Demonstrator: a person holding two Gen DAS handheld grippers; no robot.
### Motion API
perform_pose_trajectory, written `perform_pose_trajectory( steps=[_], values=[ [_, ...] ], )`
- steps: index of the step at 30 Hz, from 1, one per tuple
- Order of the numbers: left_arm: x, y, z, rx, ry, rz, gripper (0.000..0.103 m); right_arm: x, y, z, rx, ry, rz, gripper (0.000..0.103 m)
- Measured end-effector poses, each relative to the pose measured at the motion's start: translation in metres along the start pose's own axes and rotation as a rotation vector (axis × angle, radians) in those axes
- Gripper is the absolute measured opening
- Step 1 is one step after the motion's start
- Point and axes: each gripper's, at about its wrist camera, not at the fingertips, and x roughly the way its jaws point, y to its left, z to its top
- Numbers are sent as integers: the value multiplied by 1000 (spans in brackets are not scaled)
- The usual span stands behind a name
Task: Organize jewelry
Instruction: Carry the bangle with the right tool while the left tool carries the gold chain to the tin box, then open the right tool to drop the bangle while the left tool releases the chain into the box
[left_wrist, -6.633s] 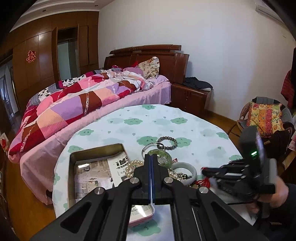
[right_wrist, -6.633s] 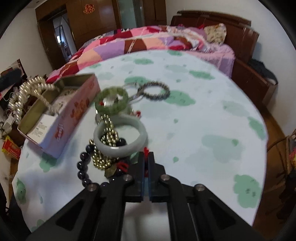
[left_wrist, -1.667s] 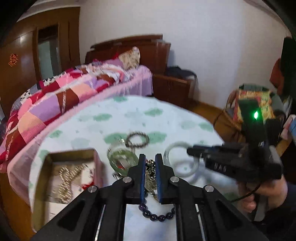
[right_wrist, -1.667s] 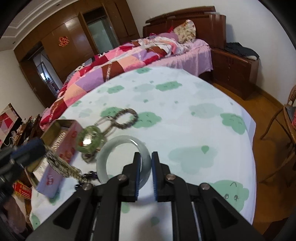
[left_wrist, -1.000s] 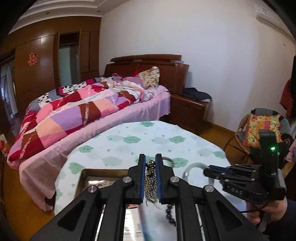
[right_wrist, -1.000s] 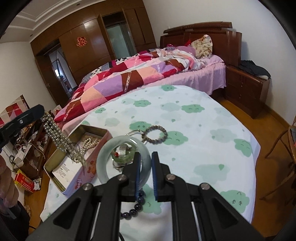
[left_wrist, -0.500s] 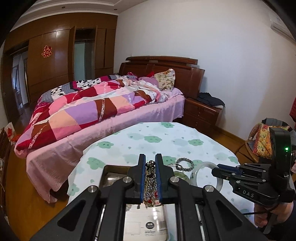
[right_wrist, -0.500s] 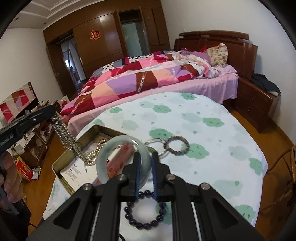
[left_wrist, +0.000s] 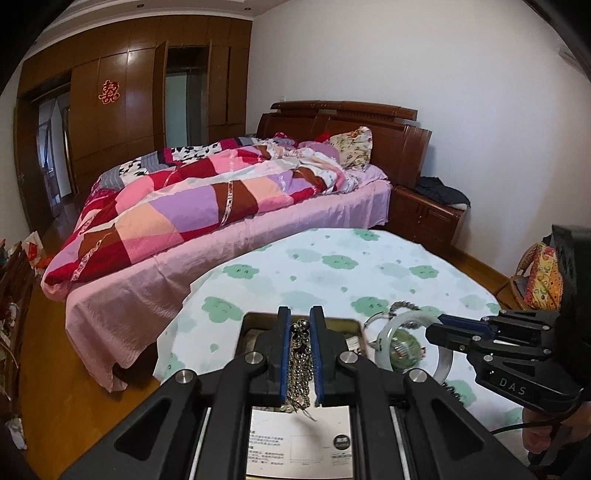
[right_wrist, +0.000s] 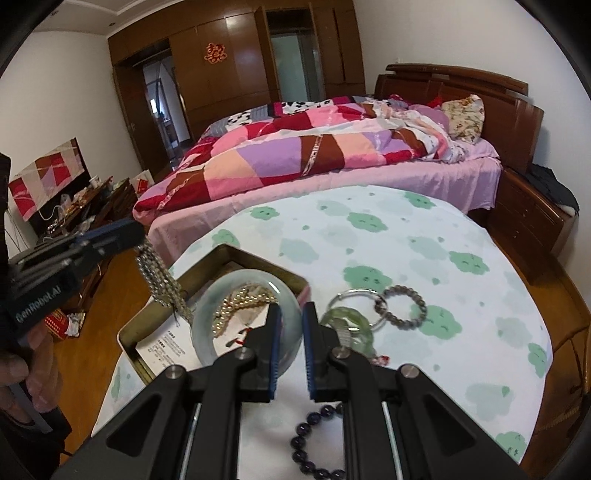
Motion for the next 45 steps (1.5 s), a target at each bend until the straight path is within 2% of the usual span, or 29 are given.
perform_pose_trajectory(
  steps=[8, 20, 32, 43, 45],
  values=[
    [13, 17, -11, -23, 32, 18, 9, 20, 27, 6, -59, 30, 5, 14],
    [38, 30, -30, -28, 100, 20, 9, 52, 48, -6, -104, 102, -6, 14],
    [63, 27, -51, -18, 183, 32, 9, 74, 49, -24, -113, 182, -14, 14],
    [70, 33, -58, 2, 211, 88, 10, 77, 55, -29, -130, 193, 5, 15],
    [71, 31, -58, 5, 219, 76, 10, 78, 54, -28, -121, 193, 12, 15]
  ],
)
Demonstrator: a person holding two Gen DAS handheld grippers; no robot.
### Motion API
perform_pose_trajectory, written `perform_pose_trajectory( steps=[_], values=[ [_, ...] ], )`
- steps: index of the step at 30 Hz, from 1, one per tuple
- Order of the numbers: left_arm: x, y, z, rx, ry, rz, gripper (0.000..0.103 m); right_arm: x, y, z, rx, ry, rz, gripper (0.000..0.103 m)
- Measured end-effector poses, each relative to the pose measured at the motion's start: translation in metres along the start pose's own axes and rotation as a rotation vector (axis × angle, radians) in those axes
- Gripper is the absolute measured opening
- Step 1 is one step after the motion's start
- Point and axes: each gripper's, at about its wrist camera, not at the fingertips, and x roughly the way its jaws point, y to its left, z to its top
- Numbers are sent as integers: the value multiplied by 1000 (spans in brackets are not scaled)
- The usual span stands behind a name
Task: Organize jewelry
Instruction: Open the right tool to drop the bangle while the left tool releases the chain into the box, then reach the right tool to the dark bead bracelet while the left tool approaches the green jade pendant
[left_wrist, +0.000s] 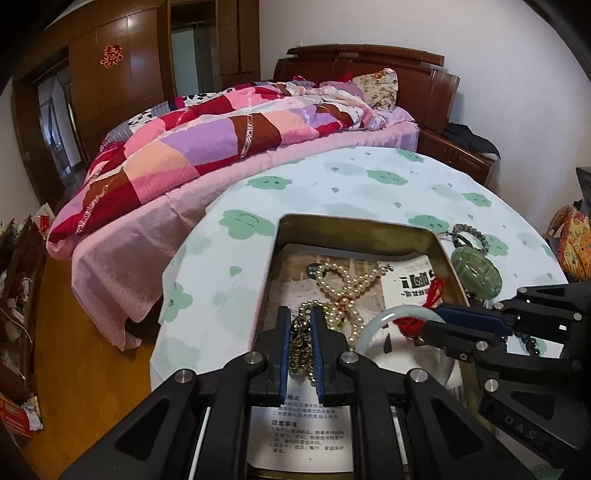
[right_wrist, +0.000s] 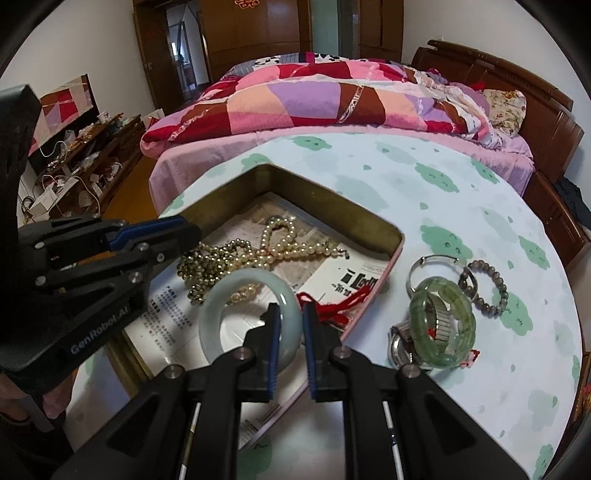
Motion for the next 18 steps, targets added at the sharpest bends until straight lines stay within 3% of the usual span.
perform_pose_trajectory(
  steps=[2, 3, 4, 7, 9, 12, 15, 18],
  values=[
    [0, -3, 1, 10, 4, -7, 13, -1, -2, 0, 15, -9, 11, 17],
    [-1, -5, 1, 14, 4, -6, 22, -2, -3, 1, 21, -20, 15, 19],
    [-2, -6, 1, 15, -4, 1, 42, -4, -4, 1, 26, -29, 21, 28],
    [-10, -8, 2, 6, -36, -17, 70, -13, -8, 1, 44, -50, 26, 35],
    [-16, -11, 4, 17, -59, 7, 75, -20, -12, 1, 56, -65, 23, 35],
    [-19, -13, 5, 20, -62, -8, 75, -31, -24, -3, 88, -83, 29, 39],
    [-16, -15, 4, 18, -50, -2, 76, -44, -38, -10, 119, -101, 4, 57],
    [-13, -16, 2, 8, -38, 15, 75, -58, -54, -18, 149, -113, -9, 57]
  ],
)
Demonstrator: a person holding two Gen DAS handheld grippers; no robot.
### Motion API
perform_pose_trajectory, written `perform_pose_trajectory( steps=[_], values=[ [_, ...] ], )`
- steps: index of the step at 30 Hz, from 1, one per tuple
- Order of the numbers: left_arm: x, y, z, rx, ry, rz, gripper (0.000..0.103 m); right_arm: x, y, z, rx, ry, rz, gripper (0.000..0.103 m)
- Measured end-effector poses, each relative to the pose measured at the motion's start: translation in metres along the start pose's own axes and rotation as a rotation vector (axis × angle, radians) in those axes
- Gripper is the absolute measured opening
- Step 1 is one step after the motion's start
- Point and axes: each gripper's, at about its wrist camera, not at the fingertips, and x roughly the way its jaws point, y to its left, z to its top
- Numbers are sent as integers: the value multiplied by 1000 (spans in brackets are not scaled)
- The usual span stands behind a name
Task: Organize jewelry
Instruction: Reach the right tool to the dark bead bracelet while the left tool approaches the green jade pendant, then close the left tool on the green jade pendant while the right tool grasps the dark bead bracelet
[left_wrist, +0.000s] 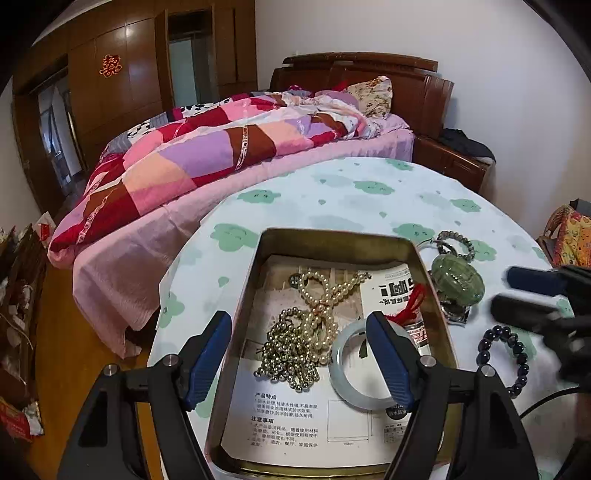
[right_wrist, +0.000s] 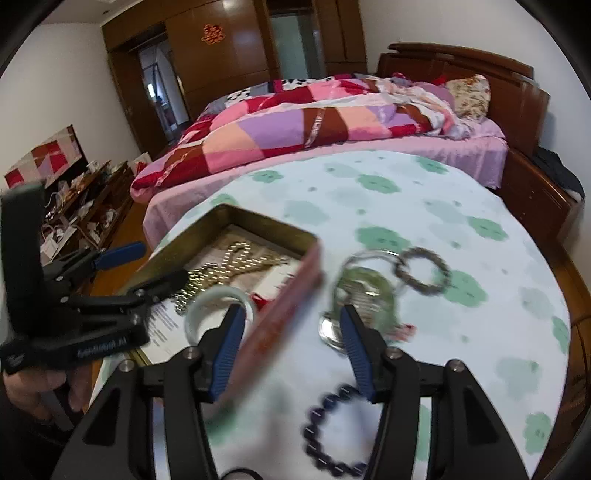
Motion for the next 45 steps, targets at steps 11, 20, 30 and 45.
perform_pose_trajectory(
  steps=[11, 20, 30, 45],
  values=[
    [-8, -13, -4, -40, 0, 15, 75, -20, -59, -46, 56, 61, -140, 57],
    [-22, -53, -6, 6, -7, -50, 75, 5, -53, -64, 6, 142, -110, 38],
    [-19, -111, -4, 127, -3, -103, 75, 5, -75, -71, 55, 105, -209, 16],
    [36, -170, 19, 247, 83, -84, 75, -1, -100, -70, 148, 57, -156, 16]
  ],
)
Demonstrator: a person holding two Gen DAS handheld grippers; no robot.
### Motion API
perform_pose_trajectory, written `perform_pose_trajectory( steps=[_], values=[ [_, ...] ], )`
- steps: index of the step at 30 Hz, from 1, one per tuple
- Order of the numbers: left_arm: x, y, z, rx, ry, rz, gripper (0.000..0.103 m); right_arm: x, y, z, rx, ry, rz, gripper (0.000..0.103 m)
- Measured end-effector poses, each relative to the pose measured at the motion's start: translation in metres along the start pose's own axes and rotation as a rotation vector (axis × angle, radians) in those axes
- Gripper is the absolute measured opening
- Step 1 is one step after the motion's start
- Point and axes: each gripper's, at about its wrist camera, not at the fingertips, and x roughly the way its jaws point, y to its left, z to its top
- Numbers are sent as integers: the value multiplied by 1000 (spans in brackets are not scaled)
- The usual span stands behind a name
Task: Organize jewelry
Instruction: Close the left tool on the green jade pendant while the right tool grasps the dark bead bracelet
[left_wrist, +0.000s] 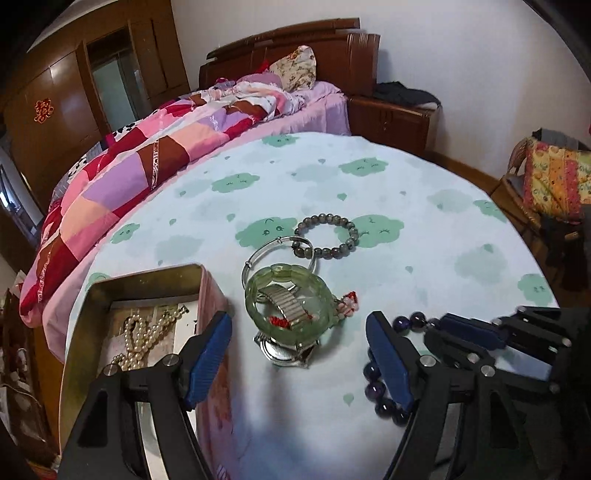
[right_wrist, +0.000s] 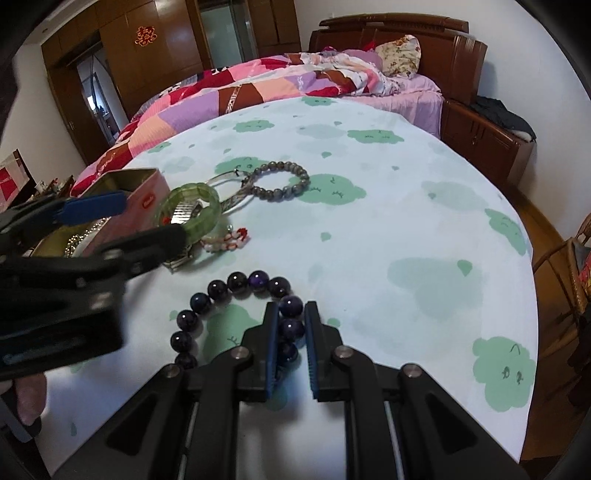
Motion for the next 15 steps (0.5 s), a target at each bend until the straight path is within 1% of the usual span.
perform_pose_trajectory(
  steps=[5, 7, 8, 10, 11, 15],
  values=[
    [16, -3, 5, 12, 25, 20, 75, 0, 2, 0, -8, 1, -6, 16],
    [22, -6, 3, 22, 37, 32, 56, 0, 3, 0, -16, 0, -14, 16],
    [26, -8, 1, 36, 48, 47, 52, 1, 3, 1, -19, 1, -16, 16],
    [29, -8, -1, 36, 59, 52, 38, 1, 4, 1, -23, 1, -20, 17],
    [29, -6, -2, 27, 62, 47, 38, 1, 4, 1, -24, 1, -21, 17],
    [17, 0, -6, -14, 39, 4, 31, 1, 5, 1, -24, 1, -22, 17]
  ],
)
